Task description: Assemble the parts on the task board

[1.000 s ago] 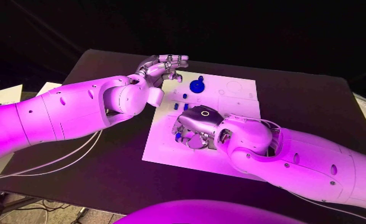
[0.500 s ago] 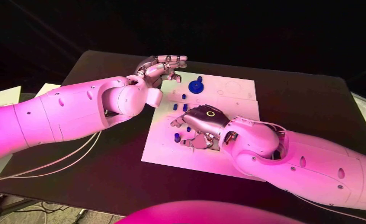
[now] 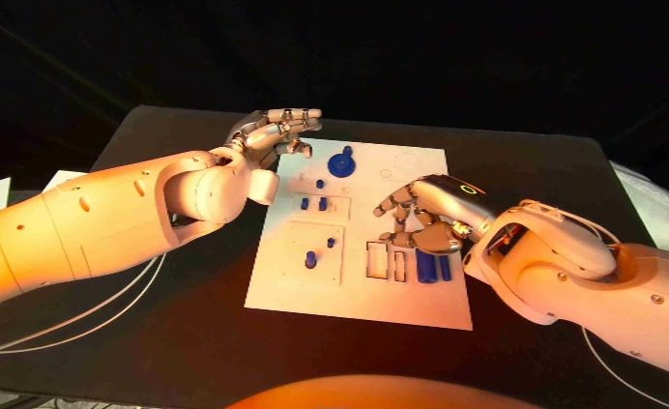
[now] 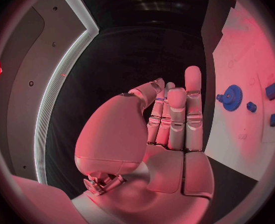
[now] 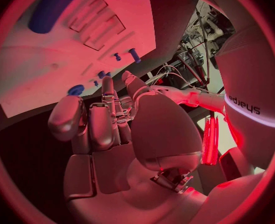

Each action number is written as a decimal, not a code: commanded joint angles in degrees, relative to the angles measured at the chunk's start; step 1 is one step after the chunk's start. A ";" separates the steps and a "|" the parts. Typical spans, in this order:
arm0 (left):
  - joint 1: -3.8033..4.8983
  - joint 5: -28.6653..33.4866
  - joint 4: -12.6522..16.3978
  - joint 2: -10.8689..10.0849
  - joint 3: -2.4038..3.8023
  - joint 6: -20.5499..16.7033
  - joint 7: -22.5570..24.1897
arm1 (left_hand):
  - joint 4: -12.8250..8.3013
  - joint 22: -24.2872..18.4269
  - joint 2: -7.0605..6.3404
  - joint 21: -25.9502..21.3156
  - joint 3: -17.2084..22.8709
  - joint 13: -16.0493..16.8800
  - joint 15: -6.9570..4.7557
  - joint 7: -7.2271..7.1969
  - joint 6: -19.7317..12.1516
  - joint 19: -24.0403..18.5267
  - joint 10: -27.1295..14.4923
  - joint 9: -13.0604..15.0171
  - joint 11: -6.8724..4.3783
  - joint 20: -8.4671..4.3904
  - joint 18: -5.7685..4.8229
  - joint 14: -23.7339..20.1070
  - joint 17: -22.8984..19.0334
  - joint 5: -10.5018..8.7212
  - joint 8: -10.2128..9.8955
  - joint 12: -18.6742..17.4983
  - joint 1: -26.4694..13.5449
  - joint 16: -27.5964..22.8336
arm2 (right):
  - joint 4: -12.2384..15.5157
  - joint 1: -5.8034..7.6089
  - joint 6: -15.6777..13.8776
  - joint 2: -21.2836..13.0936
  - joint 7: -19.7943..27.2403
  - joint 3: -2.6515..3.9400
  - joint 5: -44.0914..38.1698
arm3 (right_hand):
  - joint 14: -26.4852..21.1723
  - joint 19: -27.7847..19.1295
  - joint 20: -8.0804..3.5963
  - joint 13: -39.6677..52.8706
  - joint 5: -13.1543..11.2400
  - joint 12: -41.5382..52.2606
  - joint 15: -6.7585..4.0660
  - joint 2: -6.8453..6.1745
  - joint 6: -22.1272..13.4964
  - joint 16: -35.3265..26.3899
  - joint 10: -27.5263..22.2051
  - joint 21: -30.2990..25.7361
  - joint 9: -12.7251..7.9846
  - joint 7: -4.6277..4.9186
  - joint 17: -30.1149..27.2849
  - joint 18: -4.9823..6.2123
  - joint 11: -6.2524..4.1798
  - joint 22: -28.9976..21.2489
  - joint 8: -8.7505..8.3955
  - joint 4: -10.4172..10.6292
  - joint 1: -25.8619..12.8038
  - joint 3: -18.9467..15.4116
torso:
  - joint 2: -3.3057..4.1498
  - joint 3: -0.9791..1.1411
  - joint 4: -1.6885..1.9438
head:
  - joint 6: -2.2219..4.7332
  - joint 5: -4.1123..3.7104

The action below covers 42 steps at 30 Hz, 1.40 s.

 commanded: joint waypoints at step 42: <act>-0.12 -0.27 -0.31 -0.12 0.02 1.50 -0.03 | -0.55 -0.07 0.25 -0.30 0.00 -0.06 -0.08 -0.07 -0.48 -0.37 -0.41 -0.08 0.03 0.02 0.69 -0.44 -0.19 0.10 0.32 0.49 0.64 -0.15 | 1.55 -2.67 5.66 -3.69 -22.42 -2.33 2.82 | 3.24 1.62 -1.25 42.25 10.03 34.47 -1.20 1.38 1.22 6.16 0.04 5.03 1.18 -1.67 8.60 -1.72 -1.60 7.86 6.03 13.45 -3.91 -13.77 | -0.32 0.45 -2.18 | 0.16 -3.53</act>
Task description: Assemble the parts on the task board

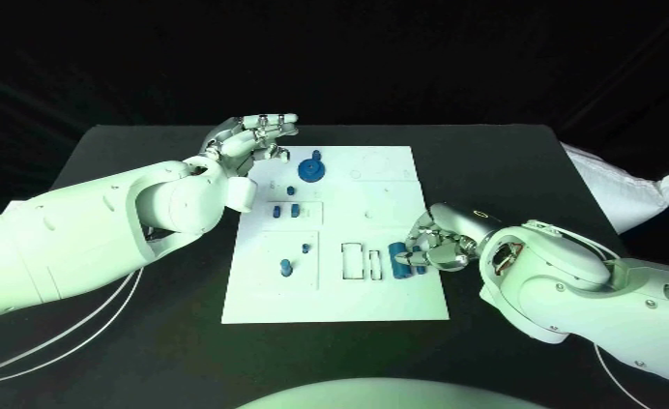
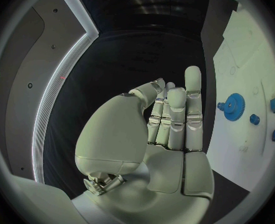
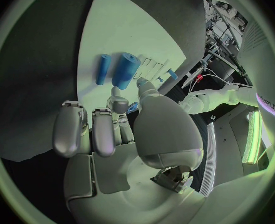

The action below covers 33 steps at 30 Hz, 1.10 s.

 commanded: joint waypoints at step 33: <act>-0.03 -0.31 0.21 -0.46 0.03 1.62 -0.15 | -0.23 -0.08 0.03 -0.30 0.02 -0.07 -0.07 -0.06 -0.48 -0.37 -0.41 -0.06 0.03 0.02 0.69 -0.44 -0.08 0.10 0.32 0.25 0.42 -0.15 | -3.29 -2.20 1.18 3.82 -1.12 0.01 -0.50 | 3.13 0.24 -0.62 3.97 3.10 1.81 -0.83 4.06 2.05 0.35 2.05 0.44 0.85 -0.95 0.38 -0.88 -0.47 0.46 1.94 2.14 3.62 -0.41 | -0.01 -0.05 -0.04 | -0.59 0.46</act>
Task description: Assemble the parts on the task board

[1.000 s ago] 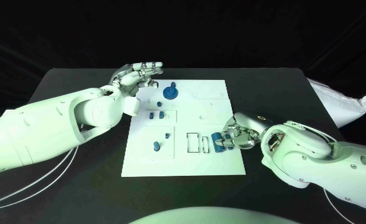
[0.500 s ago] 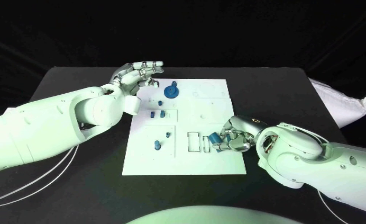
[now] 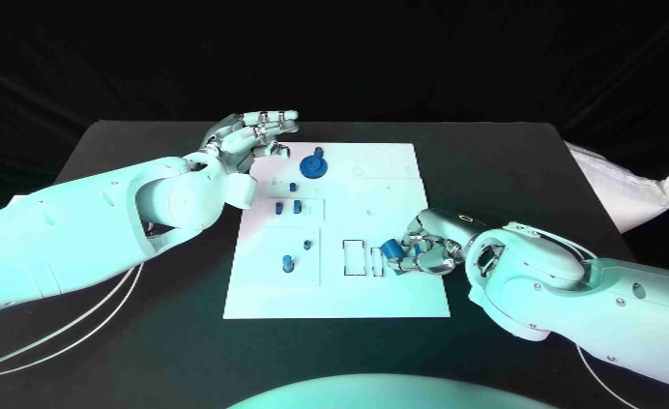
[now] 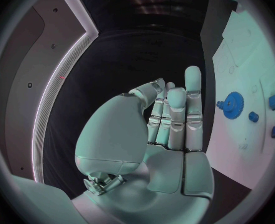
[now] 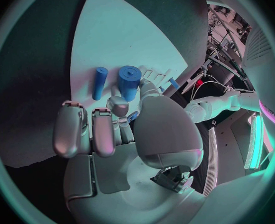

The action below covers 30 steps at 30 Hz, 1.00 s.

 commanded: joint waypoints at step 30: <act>-0.06 -0.31 -0.01 0.34 0.02 1.51 0.18 | -0.33 -0.08 0.06 -0.33 0.02 -0.11 -0.08 -0.04 -0.49 -0.38 -0.48 -0.07 0.05 0.01 0.69 -0.51 -0.20 0.10 0.41 0.35 0.48 -0.15 | 1.60 0.13 -4.39 2.76 2.60 0.10 13.58 | 3.41 0.39 -1.14 3.77 5.04 1.41 -1.25 2.90 2.85 1.02 2.78 0.54 2.29 -1.13 1.43 -1.01 -1.09 0.80 1.43 1.96 -1.44 -1.58 | 0.03 -0.03 0.03 | -0.02 0.67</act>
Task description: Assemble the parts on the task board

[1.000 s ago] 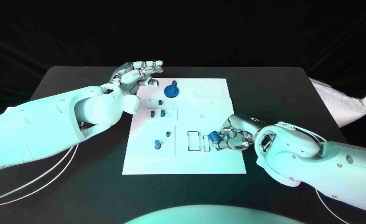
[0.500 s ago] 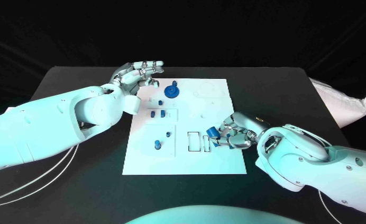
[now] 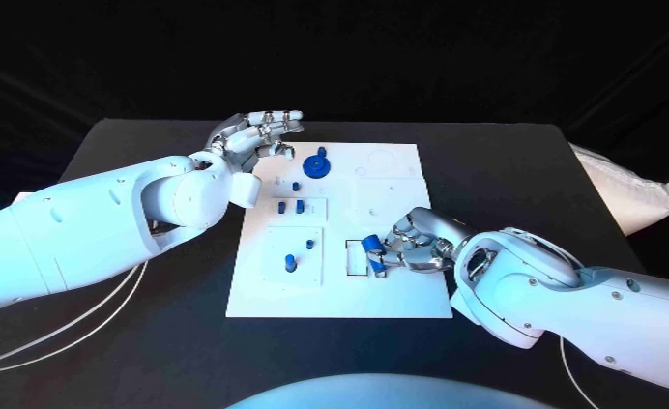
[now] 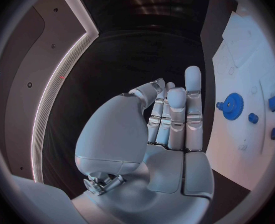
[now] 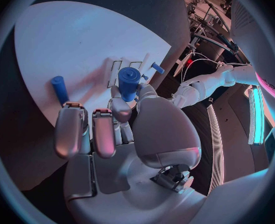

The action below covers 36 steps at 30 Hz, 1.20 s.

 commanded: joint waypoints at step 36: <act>-0.03 -0.31 0.05 0.12 0.02 1.66 -0.04 | -0.38 -0.08 0.07 -0.35 0.03 -0.07 -0.07 -0.03 -0.52 -0.38 -0.53 -0.09 0.05 0.01 0.69 -0.57 -0.17 0.10 0.23 0.40 0.49 -0.18 | -1.85 0.00 2.43 3.17 0.35 0.01 -1.70 | 3.29 -0.78 -0.10 -4.63 -18.21 -7.94 -0.19 0.07 -0.81 -0.56 -2.80 -1.19 6.87 -0.37 -0.77 -0.62 0.20 -2.09 0.66 -3.31 -1.74 -8.00 | 0.04 0.04 -0.04 | -0.13 1.00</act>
